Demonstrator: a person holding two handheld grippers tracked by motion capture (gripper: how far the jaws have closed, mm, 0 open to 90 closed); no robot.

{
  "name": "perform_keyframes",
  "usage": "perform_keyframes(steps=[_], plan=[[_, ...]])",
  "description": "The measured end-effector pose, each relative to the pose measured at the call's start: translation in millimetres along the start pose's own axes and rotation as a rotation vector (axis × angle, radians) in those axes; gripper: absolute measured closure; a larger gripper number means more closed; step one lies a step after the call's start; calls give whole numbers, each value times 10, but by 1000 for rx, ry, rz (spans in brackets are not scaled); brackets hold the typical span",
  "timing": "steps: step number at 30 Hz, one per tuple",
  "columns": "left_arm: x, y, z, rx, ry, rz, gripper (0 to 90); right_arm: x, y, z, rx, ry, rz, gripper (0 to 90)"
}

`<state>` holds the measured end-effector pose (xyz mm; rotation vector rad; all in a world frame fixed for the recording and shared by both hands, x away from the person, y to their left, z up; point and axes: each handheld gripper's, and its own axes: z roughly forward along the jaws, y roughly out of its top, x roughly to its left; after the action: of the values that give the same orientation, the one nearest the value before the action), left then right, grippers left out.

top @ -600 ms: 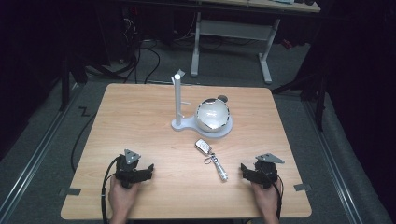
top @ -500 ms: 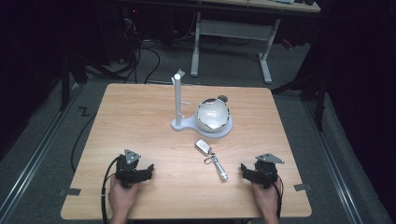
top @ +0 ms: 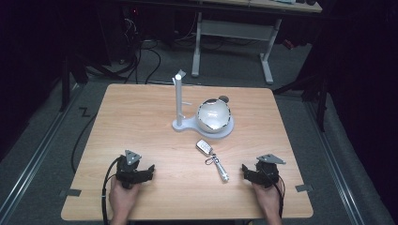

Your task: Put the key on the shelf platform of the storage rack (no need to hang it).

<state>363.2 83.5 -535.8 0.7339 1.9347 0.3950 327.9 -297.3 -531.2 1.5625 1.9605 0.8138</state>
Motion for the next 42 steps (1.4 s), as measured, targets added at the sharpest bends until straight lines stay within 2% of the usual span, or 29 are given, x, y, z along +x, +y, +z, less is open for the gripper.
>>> perform_keyframes(steps=[8, 11, 12, 17, 24, 32, 37, 42], plan=[[1, 1, 0, 0, -1, 2, 176, -4, 0, -2, 1, 3, -1, 246], [1, 0, 0, 0, 0, 2, 176, -4, 1, -6, -1, -6, 8, 283], [6, 2, 1, 1, -5, 11, 176, -1, 6, -10, 1, -6, 7, 310], [1, 0, 0, 1, 0, 3, 176, 13, 8, -21, -2, 2, -3, 376], [8, 3, 1, 1, -6, 13, 176, 39, 5, -34, -2, 11, -11, 408], [7, 3, 1, 1, -5, 12, 176, 57, 13, -109, -40, 51, 7, 476], [5, 2, 2, 1, -5, 10, 176, 114, 66, -162, -55, 81, -20, 510], [6, 3, 2, 1, -5, 11, 176, 224, 151, -182, -58, 138, -55, 535]])
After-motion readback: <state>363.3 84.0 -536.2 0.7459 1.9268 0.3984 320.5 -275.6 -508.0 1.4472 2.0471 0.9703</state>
